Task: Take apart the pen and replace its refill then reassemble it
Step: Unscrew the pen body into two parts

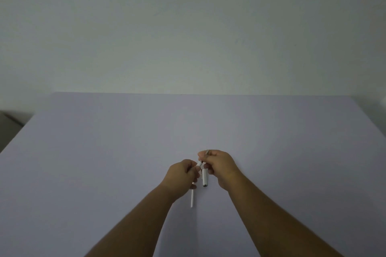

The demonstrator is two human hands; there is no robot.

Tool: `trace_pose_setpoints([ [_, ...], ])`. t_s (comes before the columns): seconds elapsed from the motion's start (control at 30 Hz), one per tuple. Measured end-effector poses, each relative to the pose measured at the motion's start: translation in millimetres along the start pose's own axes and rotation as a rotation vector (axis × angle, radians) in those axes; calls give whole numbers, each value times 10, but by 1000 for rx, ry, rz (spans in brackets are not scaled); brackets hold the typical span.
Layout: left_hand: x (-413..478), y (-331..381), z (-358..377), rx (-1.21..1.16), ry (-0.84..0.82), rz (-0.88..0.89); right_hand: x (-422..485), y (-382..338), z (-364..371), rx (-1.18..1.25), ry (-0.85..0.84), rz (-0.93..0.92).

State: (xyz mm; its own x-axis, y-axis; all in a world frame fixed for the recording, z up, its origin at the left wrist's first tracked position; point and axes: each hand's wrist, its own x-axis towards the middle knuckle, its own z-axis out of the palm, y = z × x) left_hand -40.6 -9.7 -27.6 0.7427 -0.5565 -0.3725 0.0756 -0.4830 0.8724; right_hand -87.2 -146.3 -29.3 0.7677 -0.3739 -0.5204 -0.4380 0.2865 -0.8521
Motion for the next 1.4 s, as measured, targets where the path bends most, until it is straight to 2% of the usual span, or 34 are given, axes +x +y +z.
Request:
trace_pose_setpoints([
  [0.1,19,12,-29,7,23,11,4,-36,11,43,-37,9],
  [0.23,32,22,-38,31,29,17,16,-43,32,-17,50,28],
  [0.4,55,9,-60,84,48,27,24,-73,13,4,-34,-4],
  [0.53,62,15,-61,107,40,37,42,-70,13,-53,50,24],
  [0.7,69,-4,-76,128,51,37,50,-81,-9,-10,-33,-3],
  [0.83,68,-33,-101,129,52,25,39,-68,15,-64,37,40],
  [1.0,69,-45,-117,149,58,28,40,-95,42,-31,-10,36],
  [1.4,44,-27,-103,189,58,56,-19,-133,47,-25,54,67],
])
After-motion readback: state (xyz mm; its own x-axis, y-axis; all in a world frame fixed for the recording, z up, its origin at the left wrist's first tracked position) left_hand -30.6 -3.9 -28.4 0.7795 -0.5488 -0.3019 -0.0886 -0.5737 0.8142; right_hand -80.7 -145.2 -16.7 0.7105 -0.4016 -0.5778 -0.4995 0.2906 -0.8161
